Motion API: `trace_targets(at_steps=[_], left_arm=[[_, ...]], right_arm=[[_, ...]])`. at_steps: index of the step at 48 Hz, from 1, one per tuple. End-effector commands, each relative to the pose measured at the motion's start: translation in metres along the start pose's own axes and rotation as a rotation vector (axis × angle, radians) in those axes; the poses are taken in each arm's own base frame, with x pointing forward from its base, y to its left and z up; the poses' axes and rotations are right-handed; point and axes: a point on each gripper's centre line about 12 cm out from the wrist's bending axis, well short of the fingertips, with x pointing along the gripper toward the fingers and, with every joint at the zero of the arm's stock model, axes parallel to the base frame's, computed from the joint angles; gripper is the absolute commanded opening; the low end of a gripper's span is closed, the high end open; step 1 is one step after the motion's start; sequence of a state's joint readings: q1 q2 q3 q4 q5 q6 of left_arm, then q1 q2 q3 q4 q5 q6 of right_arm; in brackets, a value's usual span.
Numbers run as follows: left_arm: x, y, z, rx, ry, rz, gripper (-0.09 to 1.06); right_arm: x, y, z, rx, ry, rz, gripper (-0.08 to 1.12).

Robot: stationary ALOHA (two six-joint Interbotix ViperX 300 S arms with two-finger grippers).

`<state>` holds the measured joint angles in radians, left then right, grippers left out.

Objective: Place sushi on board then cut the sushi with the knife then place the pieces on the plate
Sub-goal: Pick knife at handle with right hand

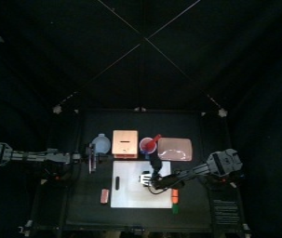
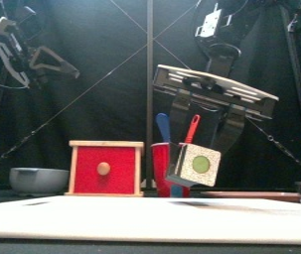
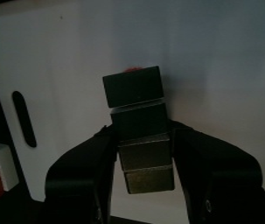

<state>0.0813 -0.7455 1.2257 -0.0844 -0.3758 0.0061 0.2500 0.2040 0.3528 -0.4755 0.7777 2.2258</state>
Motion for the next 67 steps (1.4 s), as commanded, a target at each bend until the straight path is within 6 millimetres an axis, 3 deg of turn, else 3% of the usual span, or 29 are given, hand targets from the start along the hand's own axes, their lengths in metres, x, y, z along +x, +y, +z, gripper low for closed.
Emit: trace_targets(at_steps=[1,19,33,50,67], left_arm=[[0.002,0.000,0.005,0.007,-0.016,0.000,-0.02],[0.002,0.003,-0.001,0.009,0.036,0.011,-0.02],[0.001,0.004,-0.002,0.008,0.049,0.016,-0.02],[0.001,0.004,-0.003,0.004,0.051,0.019,-0.02],[0.001,0.005,-0.006,0.004,0.058,0.020,-0.02]], right_arm=[[-0.011,0.015,0.000,0.029,0.000,0.024,0.57],[0.000,0.015,-0.005,0.037,0.007,-0.011,0.83],[-0.005,0.017,-0.004,0.020,0.004,-0.002,0.87],[-0.052,0.020,0.017,-0.178,-0.001,0.099,0.86],[-0.103,0.021,0.068,-0.414,-0.006,0.213,0.86]])
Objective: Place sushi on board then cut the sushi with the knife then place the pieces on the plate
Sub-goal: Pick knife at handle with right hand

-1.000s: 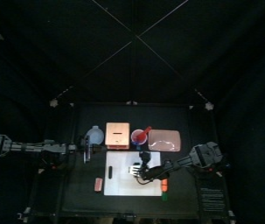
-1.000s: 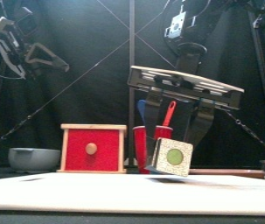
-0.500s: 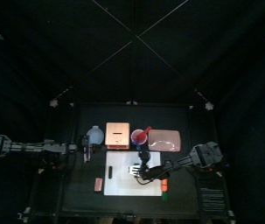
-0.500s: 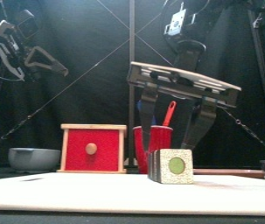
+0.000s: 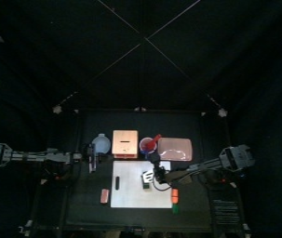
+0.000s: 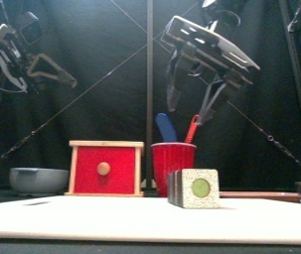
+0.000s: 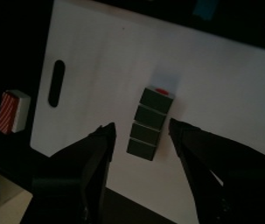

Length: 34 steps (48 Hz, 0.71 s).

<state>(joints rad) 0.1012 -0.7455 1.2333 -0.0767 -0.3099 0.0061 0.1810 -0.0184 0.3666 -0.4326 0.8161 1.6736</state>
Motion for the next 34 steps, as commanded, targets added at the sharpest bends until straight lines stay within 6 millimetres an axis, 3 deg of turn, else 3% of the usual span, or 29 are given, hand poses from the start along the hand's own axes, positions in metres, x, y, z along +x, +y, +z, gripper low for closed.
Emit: trace_targets(at_steps=[1,18,34], left_arm=[[0.001,0.000,0.005,-0.001,-0.016,0.002,-0.02],[0.002,0.004,0.007,-0.021,-0.020,0.021,-0.02],[0.002,0.013,0.007,-0.054,-0.023,0.062,-0.02]], right_arm=[[-0.033,0.000,0.024,-0.037,-0.019,0.080,0.86],[-0.070,-0.024,0.082,-0.230,-0.022,0.150,0.86],[-0.094,-0.068,0.141,-0.347,-0.051,0.126,0.86]])
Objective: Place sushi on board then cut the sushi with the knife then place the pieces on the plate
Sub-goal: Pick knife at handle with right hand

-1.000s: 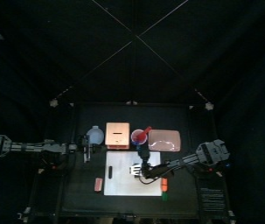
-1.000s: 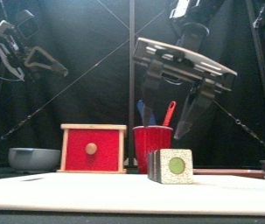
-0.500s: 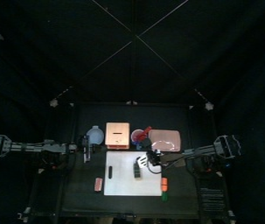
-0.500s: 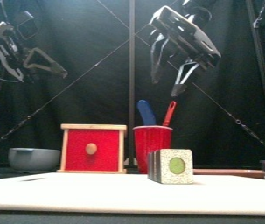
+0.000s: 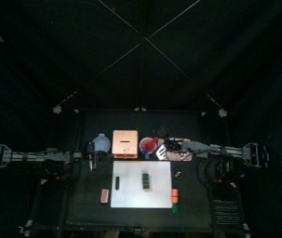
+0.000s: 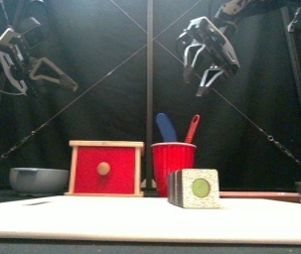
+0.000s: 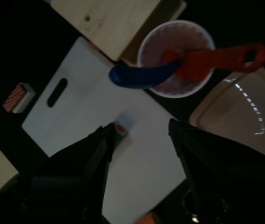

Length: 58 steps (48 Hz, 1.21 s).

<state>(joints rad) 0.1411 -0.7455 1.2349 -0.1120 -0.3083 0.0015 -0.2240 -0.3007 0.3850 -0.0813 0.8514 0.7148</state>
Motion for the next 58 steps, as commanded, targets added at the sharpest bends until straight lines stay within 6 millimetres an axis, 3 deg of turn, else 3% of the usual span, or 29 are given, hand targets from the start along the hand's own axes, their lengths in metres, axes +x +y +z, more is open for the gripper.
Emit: trace_targets(at_steps=[1,17,25,39,58], left_arm=[[0.002,0.003,0.007,-0.013,-0.023,0.015,-0.02],[0.002,0.006,0.007,-0.041,-0.024,0.031,-0.02],[0.002,0.006,0.007,-0.046,-0.024,0.035,-0.02],[0.002,0.008,0.007,-0.068,-0.025,0.044,-0.02],[0.001,0.008,0.006,-0.072,-0.023,0.048,-0.02]], right_arm=[[-0.020,-0.016,0.017,-0.023,-0.015,0.004,0.86],[-0.027,-0.064,0.062,-0.082,0.035,0.050,0.85],[-0.018,-0.078,0.077,-0.084,0.087,0.077,0.85],[0.005,-0.086,0.105,-0.148,0.271,0.111,0.85],[0.038,-0.090,0.121,-0.163,0.474,0.099,0.85]])
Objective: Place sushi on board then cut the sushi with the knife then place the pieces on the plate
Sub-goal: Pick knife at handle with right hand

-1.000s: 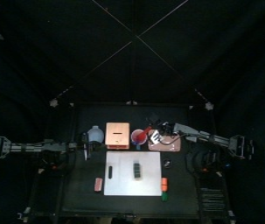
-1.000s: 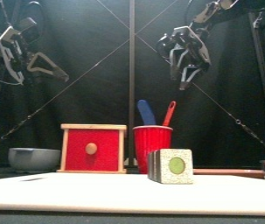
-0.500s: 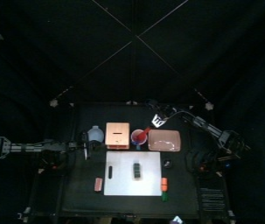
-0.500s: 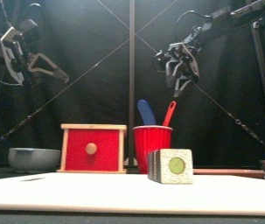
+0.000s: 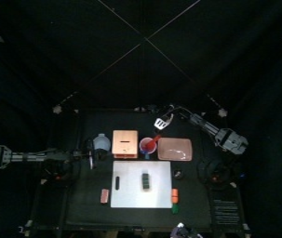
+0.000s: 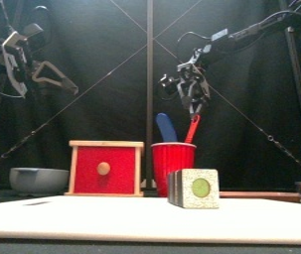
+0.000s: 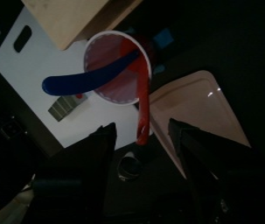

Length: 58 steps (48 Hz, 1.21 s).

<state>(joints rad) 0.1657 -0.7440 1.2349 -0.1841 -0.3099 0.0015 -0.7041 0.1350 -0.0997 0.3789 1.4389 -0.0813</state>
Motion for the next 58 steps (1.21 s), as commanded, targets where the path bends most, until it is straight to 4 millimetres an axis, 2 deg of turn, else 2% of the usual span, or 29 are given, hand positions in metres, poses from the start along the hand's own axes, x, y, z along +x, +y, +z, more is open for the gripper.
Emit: trace_targets(at_steps=[1,14,24,40,58], left_arm=[[0.001,0.000,0.005,-0.001,-0.017,0.002,-0.02],[0.000,0.001,0.000,-0.002,-0.005,0.004,-0.02],[-0.001,0.001,-0.001,0.002,-0.002,0.003,-0.02],[-0.001,0.001,-0.002,-0.001,0.003,0.003,-0.02],[-0.001,0.001,-0.002,0.000,0.002,0.005,-0.02]], right_arm=[[-0.013,0.003,0.006,-0.016,-0.007,0.001,0.85],[0.003,-0.001,0.017,-0.003,0.044,0.006,0.85],[0.015,-0.005,0.014,0.020,0.106,0.007,0.85],[0.036,0.000,0.011,0.019,0.162,0.016,0.85],[0.050,-0.002,0.002,0.027,0.211,0.009,0.85]])
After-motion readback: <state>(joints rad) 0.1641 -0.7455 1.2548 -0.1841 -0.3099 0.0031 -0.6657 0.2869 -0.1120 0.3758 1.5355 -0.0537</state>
